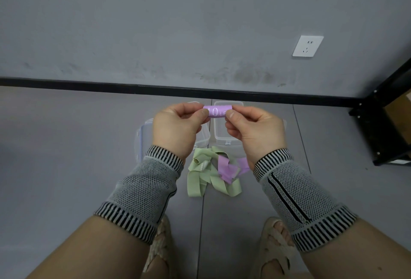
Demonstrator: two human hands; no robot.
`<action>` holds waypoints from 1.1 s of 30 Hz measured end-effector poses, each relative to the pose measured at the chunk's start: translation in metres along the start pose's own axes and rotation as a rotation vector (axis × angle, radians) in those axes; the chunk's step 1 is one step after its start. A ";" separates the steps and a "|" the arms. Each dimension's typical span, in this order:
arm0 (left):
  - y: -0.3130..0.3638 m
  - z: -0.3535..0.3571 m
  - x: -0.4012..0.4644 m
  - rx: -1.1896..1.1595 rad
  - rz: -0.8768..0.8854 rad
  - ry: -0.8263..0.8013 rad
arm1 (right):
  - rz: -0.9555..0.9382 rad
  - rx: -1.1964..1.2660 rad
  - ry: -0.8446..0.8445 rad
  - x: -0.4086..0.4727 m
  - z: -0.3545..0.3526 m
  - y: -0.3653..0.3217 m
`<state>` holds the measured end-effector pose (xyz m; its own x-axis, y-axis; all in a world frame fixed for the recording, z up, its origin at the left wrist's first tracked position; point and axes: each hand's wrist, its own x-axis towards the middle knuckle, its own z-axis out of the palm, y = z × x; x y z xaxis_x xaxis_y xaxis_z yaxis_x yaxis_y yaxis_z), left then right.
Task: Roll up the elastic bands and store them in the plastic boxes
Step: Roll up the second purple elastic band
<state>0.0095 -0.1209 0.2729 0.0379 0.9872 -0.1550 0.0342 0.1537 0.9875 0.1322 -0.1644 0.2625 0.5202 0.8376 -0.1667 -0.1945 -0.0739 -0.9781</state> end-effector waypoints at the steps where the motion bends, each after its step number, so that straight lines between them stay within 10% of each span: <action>1: -0.001 0.001 0.000 0.003 0.006 0.009 | 0.002 0.001 0.014 0.000 0.001 0.001; 22: 0.010 -0.020 0.042 -0.040 -0.149 0.043 | 0.148 0.052 -0.038 0.034 0.045 0.001; 33: -0.143 -0.027 0.215 0.129 -0.219 0.052 | 0.355 -0.030 -0.100 0.198 0.103 0.167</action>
<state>-0.0138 0.0706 0.0987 -0.0359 0.9323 -0.3598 0.1636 0.3606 0.9183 0.1173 0.0447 0.0789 0.3401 0.8057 -0.4850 -0.3231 -0.3842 -0.8649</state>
